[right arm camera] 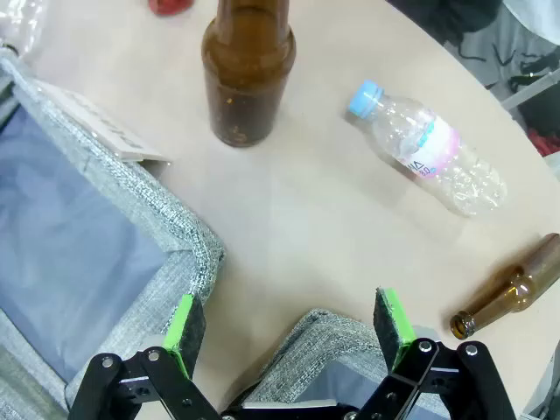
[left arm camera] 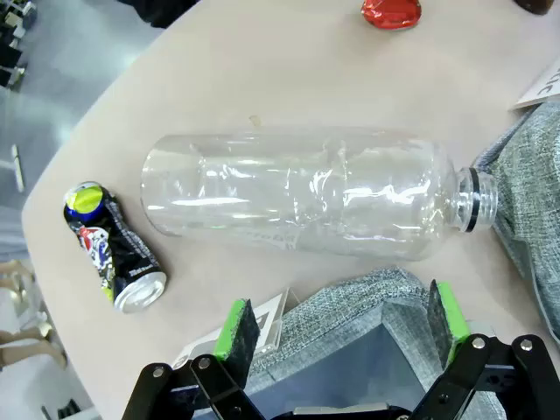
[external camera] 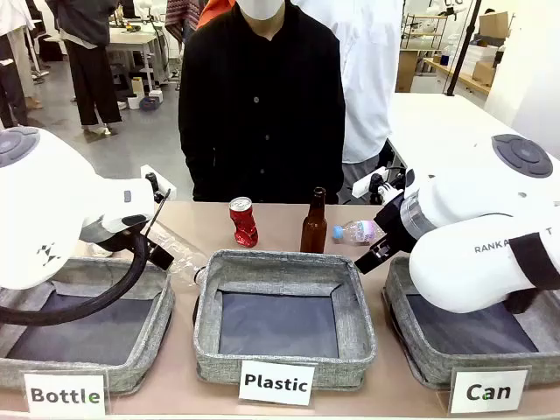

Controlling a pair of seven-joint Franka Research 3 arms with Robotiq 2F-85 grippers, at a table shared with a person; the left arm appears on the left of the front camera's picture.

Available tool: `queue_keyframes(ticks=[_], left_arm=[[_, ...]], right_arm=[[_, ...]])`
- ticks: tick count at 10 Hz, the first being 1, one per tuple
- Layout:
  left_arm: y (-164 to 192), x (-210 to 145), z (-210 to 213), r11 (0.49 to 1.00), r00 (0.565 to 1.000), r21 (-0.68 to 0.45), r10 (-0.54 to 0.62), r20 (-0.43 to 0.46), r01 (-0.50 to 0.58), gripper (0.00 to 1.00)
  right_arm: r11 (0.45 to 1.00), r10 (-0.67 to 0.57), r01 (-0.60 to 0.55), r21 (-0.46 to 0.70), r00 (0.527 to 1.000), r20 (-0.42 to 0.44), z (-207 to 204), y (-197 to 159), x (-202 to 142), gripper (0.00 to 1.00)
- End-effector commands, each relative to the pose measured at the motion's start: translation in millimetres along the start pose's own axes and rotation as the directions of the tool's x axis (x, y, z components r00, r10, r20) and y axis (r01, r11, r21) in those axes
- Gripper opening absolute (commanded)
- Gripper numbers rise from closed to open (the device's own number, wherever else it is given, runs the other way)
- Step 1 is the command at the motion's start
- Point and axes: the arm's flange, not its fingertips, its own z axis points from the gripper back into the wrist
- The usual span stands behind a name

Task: Sort the can waste into the basket.
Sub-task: Pick up the can waste from the table and place it in the right Fabric basket.

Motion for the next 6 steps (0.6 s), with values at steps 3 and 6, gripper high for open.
queue_keyframes(ticks=[3, 6], left_arm=[[0.0, 0.0, 0.1, 1.000, 1.000, 0.000, 0.000, 0.000, 0.000, 1.00], [0.0, 0.0, 0.1, 1.000, 1.000, 0.000, 0.000, 0.000, 0.000, 1.00]], right_arm=[[1.000, 0.000, 0.000, 0.000, 1.000, 0.000, 0.0, 0.0, 0.0, 1.00], [1.000, 0.000, 0.000, 0.000, 1.000, 0.000, 0.0, 0.0, 0.0, 1.00]])
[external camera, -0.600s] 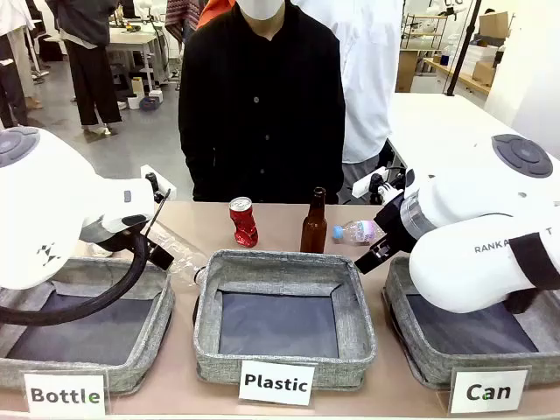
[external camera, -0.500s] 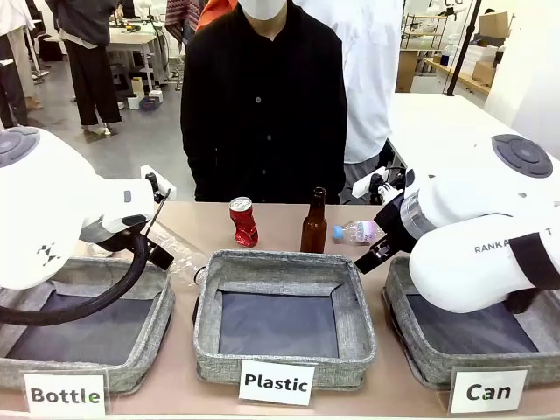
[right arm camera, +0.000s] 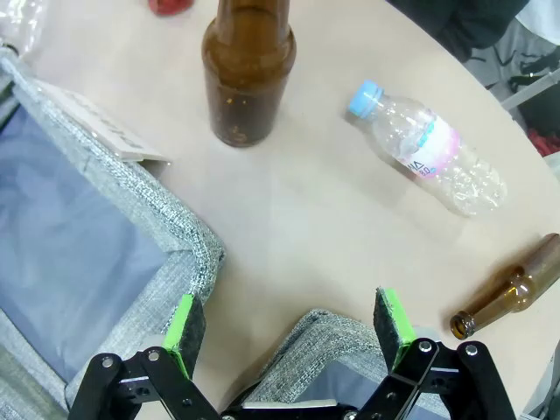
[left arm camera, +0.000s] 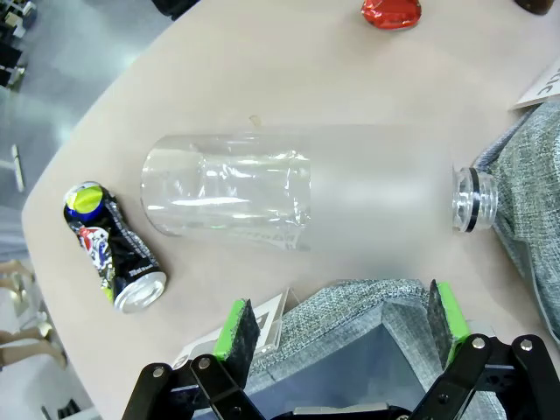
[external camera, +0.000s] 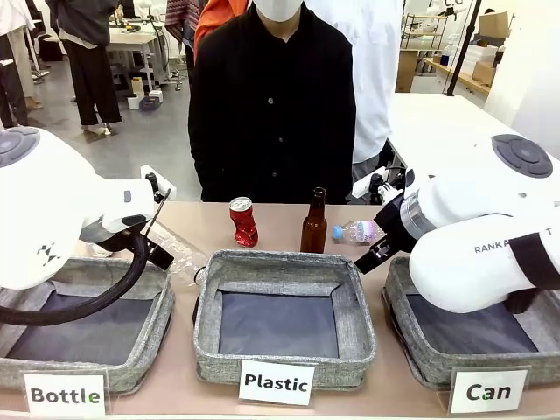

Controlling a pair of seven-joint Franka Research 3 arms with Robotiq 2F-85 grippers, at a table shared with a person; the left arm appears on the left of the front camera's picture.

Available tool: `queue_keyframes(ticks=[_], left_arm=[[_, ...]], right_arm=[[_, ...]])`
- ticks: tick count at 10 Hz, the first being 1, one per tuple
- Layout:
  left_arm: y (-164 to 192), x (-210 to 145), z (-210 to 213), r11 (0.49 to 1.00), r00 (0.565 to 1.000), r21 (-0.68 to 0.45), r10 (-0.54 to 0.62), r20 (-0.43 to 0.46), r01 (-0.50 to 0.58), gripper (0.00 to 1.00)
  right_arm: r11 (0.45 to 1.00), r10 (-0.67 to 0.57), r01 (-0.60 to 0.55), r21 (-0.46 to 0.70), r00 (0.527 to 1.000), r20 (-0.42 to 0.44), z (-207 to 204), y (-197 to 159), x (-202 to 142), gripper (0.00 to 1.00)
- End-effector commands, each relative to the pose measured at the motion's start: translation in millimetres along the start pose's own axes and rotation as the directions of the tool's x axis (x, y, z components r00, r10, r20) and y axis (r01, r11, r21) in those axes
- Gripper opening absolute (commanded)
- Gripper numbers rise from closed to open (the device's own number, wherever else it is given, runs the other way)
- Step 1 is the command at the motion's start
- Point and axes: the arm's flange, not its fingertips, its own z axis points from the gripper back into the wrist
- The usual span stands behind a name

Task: Sort the can waste into the basket.
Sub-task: Pick up the can waste from the table and place it in the right Fabric basket.

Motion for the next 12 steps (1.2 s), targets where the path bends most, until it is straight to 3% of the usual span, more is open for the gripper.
queue_keyframes(ticks=[1, 10, 11, 12], left_arm=[[0, 0, 0, 1.000, 1.000, 0.000, 0.000, 0.000, 0.000, 1.00], [0, 0, 0, 1.000, 1.000, 0.000, 0.000, 0.000, 0.000, 1.00], [0, 0, 0, 1.000, 1.000, 0.000, 0.000, 0.000, 0.000, 1.00], [7, -4, 25, 0.996, 1.000, -0.086, -0.006, 0.016, 0.008, 1.00]], right_arm=[[1.000, -0.001, 0.001, 0.000, 1.000, 0.000, 0, 0, 0, 1.00], [1.000, 0.000, 0.000, 0.000, 1.000, 0.000, 0, 0, 0, 1.00], [0.999, -0.010, 0.011, 0.039, 1.000, -0.023, 7, 3, 4, 1.00], [0.998, -0.016, 0.019, 0.065, 0.998, -0.053, 25, -1, 7, 1.00]])
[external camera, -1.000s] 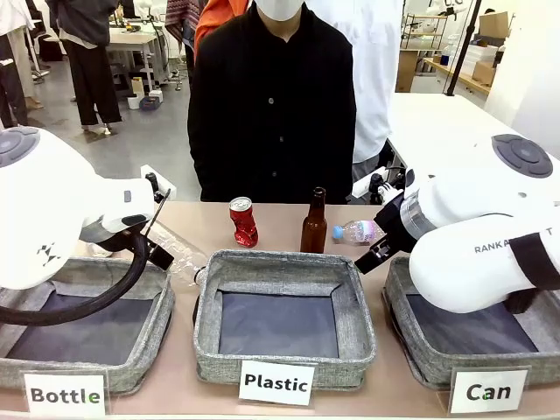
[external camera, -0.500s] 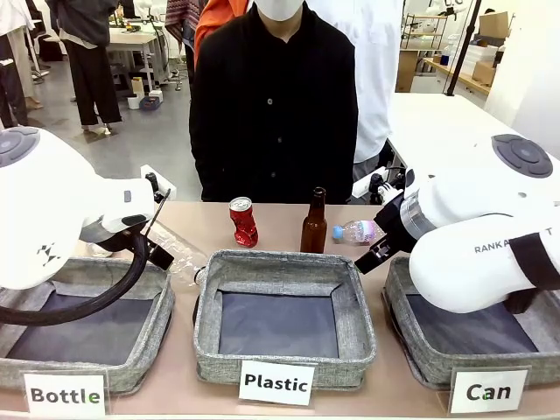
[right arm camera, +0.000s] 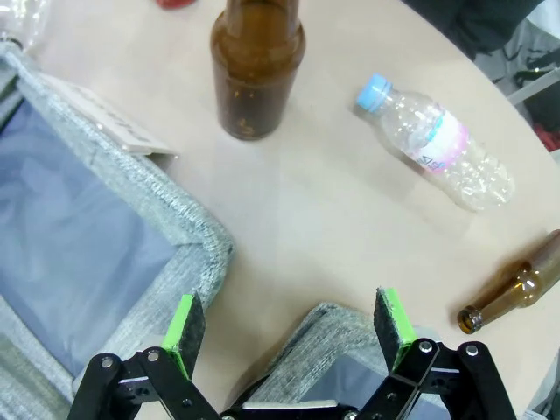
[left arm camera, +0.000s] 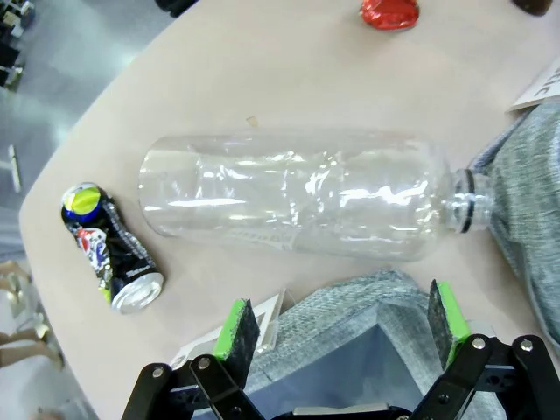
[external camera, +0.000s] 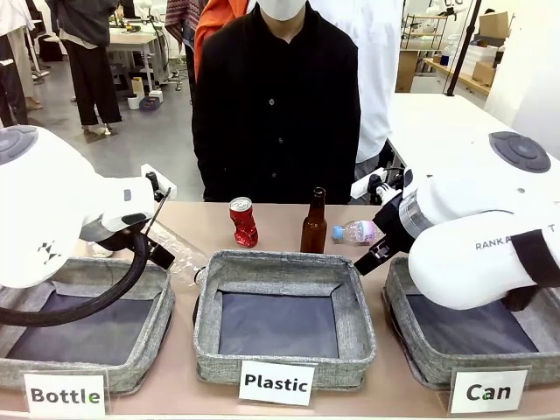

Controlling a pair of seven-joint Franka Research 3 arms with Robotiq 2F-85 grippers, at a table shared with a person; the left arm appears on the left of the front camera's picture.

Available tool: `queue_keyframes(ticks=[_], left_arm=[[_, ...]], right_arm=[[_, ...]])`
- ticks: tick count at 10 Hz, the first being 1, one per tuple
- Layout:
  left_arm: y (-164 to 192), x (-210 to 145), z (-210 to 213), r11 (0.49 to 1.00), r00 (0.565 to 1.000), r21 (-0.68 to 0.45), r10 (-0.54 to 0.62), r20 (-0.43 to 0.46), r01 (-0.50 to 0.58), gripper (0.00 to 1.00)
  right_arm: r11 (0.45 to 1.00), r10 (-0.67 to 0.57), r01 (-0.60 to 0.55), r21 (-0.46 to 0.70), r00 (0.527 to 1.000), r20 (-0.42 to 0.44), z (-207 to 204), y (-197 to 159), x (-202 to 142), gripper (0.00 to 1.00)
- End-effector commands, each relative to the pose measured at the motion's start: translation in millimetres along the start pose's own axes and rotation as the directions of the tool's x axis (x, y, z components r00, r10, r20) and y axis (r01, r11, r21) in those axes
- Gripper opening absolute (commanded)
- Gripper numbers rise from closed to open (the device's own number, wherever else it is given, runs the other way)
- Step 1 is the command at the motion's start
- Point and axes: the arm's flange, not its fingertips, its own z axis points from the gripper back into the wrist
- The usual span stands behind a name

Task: Sort the can waste into the basket.
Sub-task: Pick up the can waste from the table and place it in the right Fabric basket.

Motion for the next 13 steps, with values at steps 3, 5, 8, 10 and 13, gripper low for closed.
queue_keyframes(ticks=[3, 5, 8, 10, 13], left_arm=[[50, -41, 123, 0.943, 0.981, -0.314, 0.156, 0.117, -0.112, 1.00], [93, -102, 159, 0.889, 0.969, -0.444, 0.195, 0.149, -0.111, 1.00], [195, -211, 174, 0.668, 0.781, -0.669, 0.588, 0.208, -0.325, 1.00], [233, -259, 154, 0.447, 0.582, -0.791, 0.800, 0.143, -0.419, 1.00], [206, -238, 141, 0.312, 0.409, -0.844, 0.904, 0.123, -0.436, 1.00]], right_arm=[[0.984, -0.158, 0.159, 0.078, 0.987, -0.017, 110, -32, -4, 1.00], [0.946, -0.248, 0.213, 0.245, 0.962, 0.118, 160, -62, -47, 1.00], [0.687, -0.708, 0.565, 0.457, 0.661, 0.248, 195, -147, -149, 1.00], [0.536, -0.842, 0.637, 0.553, 0.444, 0.306, 203, -170, -215, 1.00], [0.454, -0.891, 0.655, 0.604, 0.331, 0.311, 194, -175, -257, 1.00]])
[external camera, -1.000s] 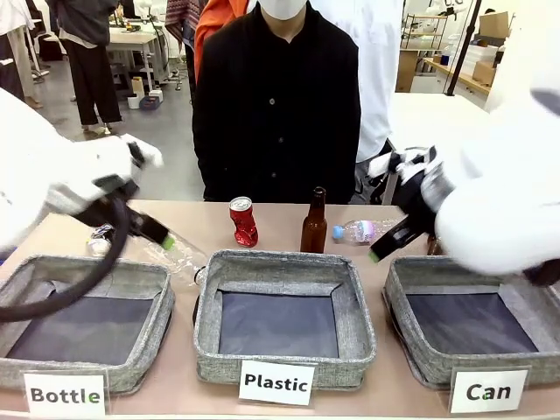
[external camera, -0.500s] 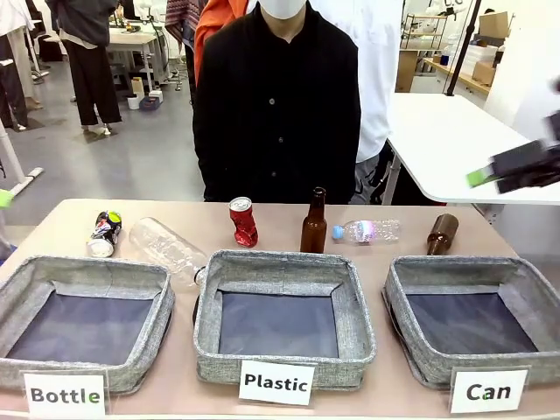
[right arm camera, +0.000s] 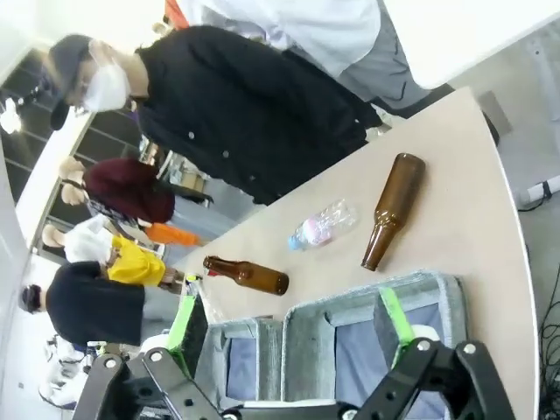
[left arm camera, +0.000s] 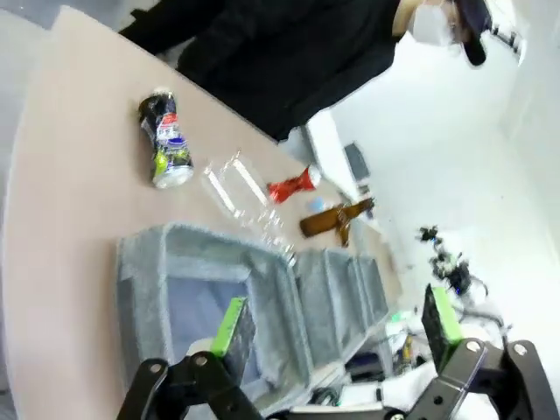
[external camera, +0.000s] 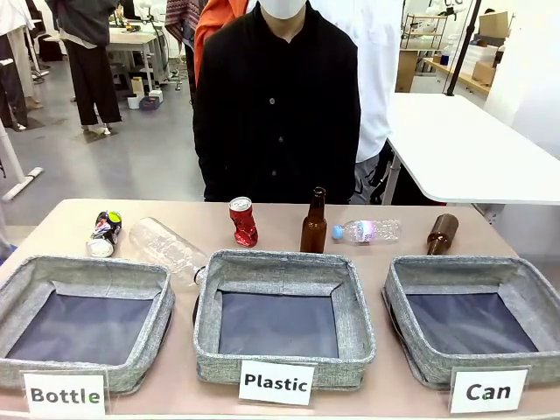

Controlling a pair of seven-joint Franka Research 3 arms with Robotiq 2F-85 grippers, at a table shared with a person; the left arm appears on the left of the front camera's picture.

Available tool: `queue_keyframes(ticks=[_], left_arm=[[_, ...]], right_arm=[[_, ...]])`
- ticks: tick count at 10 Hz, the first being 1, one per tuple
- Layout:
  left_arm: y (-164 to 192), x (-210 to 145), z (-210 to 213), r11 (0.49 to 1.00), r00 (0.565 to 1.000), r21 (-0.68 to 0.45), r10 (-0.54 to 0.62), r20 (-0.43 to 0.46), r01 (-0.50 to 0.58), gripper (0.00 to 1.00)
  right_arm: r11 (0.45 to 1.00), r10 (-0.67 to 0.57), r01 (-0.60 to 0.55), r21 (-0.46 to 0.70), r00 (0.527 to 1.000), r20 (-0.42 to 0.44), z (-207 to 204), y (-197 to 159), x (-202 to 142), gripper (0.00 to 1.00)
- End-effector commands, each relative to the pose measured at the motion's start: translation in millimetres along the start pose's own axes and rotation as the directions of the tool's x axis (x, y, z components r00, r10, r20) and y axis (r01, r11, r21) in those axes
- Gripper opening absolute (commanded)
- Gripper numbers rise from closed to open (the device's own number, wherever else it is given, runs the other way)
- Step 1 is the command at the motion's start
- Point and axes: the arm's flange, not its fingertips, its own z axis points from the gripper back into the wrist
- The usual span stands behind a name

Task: Sort the can waste into the basket.
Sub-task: Pick up the can waste from the table and place it in the right Fabric basket.

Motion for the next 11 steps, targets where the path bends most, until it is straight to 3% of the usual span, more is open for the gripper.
queue_keyframes(ticks=[1, 8, 9, 10, 11], left_arm=[[-1, -8, 16, 0.998, 0.997, 0.029, -0.050, -0.052, 0.052, 1.00], [2, -11, 19, 0.999, 0.998, 0.040, -0.022, -0.064, 0.025, 1.00], [-7, -13, 8, 0.992, 0.989, 0.050, -0.109, -0.103, 0.115, 1.00], [-26, -14, -19, 0.966, 0.964, 0.166, -0.165, -0.207, 0.201, 1.00], [-49, -10, -54, 0.925, 0.913, 0.223, -0.222, -0.344, 0.309, 1.00]], right_arm=[[1.000, 0.024, -0.024, -0.012, 0.999, -0.033, -9, 15, 0, 1.00], [1.000, 0.024, -0.024, -0.012, 0.999, -0.033, -9, 15, 0, 1.00], [1.000, 0.024, -0.024, -0.012, 0.999, -0.033, -9, 15, 0, 1.00], [1.000, 0.024, -0.024, -0.012, 0.999, -0.033, -9, 15, 0, 1.00], [1.000, 0.024, -0.024, -0.012, 0.999, -0.033, -9, 15, 0, 1.00]])
